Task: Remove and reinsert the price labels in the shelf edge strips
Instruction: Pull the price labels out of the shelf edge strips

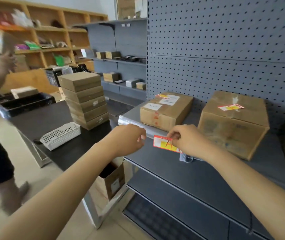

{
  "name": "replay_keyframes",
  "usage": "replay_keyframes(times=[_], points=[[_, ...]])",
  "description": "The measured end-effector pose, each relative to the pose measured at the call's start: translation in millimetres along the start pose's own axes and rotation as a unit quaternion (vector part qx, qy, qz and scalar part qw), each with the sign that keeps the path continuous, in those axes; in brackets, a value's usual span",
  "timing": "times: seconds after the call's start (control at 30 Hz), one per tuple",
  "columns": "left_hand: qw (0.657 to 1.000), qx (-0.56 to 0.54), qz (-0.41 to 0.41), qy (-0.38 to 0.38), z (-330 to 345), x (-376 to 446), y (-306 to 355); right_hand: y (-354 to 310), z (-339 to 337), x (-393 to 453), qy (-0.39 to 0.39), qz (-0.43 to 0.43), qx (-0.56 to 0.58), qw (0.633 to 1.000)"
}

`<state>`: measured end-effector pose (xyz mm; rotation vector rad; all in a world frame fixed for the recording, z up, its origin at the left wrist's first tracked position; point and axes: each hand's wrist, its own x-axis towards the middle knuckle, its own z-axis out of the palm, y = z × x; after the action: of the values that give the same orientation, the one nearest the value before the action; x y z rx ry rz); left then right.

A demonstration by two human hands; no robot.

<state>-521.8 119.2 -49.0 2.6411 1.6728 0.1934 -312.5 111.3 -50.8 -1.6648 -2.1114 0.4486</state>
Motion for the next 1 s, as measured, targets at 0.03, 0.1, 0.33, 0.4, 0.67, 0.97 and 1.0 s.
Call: replay_keyframes(times=[0.03, 0.1, 0.33, 0.4, 0.67, 0.97, 1.0], points=[[1.0, -0.002, 0.002, -0.004, 3, 7, -9, -1, 5, 12, 0.0, 0.005, 0.001, 1.0], [1.0, -0.005, 0.007, -0.017, 8, 24, -25, -2, 14, 37, 0.001, 0.008, 0.004, 1.0], [0.998, 0.011, 0.046, -0.046, 24, 96, -77, 12, 47, 122, 0.009, 0.039, 0.019, 0.999], [0.996, 0.013, 0.059, -0.058, 33, 115, -90, 17, 55, 137, 0.011, 0.061, 0.011, 0.998], [0.98, 0.018, 0.181, -0.085, 77, 174, -116, 27, 75, 161, 0.046, 0.13, -0.097, 0.986], [0.944, 0.062, 0.321, -0.043, 94, 200, -127, 14, 90, 155, 0.089, 0.184, -0.145, 0.968], [0.943, 0.063, 0.324, -0.042, 95, 201, -129, 13, 91, 155, 0.097, 0.191, -0.148, 0.965]])
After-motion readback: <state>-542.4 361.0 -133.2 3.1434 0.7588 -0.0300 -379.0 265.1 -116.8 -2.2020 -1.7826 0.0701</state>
